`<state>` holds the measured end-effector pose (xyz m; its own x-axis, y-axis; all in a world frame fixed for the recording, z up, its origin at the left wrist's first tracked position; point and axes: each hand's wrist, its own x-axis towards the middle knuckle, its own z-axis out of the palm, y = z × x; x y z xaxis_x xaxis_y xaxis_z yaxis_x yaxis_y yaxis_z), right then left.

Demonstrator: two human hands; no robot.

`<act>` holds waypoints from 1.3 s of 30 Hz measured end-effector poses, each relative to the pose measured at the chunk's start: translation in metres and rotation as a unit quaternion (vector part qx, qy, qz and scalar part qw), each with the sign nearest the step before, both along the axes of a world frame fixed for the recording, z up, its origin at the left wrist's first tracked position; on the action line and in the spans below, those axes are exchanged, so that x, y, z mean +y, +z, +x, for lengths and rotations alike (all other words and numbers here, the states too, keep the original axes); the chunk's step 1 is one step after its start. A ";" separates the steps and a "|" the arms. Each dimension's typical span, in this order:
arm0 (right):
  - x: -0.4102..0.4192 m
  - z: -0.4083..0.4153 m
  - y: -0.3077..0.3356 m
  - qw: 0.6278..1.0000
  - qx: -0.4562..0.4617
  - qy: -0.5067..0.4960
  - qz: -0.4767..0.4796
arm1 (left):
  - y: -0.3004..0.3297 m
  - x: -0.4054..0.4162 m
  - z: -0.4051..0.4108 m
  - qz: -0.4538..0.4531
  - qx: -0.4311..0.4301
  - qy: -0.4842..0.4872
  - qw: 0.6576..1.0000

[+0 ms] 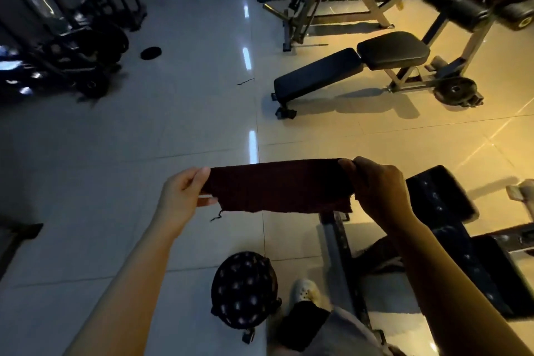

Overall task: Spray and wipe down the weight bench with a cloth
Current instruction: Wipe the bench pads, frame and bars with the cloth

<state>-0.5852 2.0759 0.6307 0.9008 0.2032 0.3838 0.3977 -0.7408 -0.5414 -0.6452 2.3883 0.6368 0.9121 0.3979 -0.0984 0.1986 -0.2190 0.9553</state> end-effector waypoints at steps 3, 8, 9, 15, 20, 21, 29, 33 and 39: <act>-0.023 0.045 0.002 0.999 -0.021 -0.027 -0.008 | 0.007 -0.013 0.048 -0.012 -0.012 -0.031 0.999; -0.059 0.089 0.012 0.996 0.030 -0.080 0.005 | 0.008 -0.044 0.123 -0.003 0.005 -0.123 0.992; -0.067 0.093 0.013 0.994 0.048 -0.084 0.046 | 0.007 -0.052 0.140 0.001 0.003 -0.126 0.992; -0.096 0.106 0.016 0.939 0.129 -0.212 0.238 | 0.003 -0.114 0.238 0.024 -0.038 -0.206 0.977; -0.088 0.119 0.020 0.912 0.070 -0.328 0.236 | -0.005 -0.131 0.317 0.018 -0.019 -0.312 0.950; -0.086 0.122 0.019 0.906 0.053 -0.353 0.227 | -0.005 -0.134 0.332 0.042 -0.030 -0.347 0.936; -0.021 0.145 -0.008 0.797 0.042 -0.525 0.297 | -0.028 -0.117 0.428 0.041 -0.088 -0.515 0.852; 0.004 0.158 -0.012 0.770 0.059 -0.543 0.329 | -0.042 -0.113 0.457 0.018 -0.057 -0.552 0.832; -0.005 0.132 -0.047 0.756 0.084 -0.513 0.399 | -0.088 -0.139 0.451 -0.030 0.032 -0.591 0.806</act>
<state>-0.4535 2.0708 0.5835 0.4777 -0.8700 -0.1220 -0.2883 -0.0241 -0.9572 -0.1944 2.2495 0.5492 0.6428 -0.7519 -0.1463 -0.0652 -0.2441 0.9676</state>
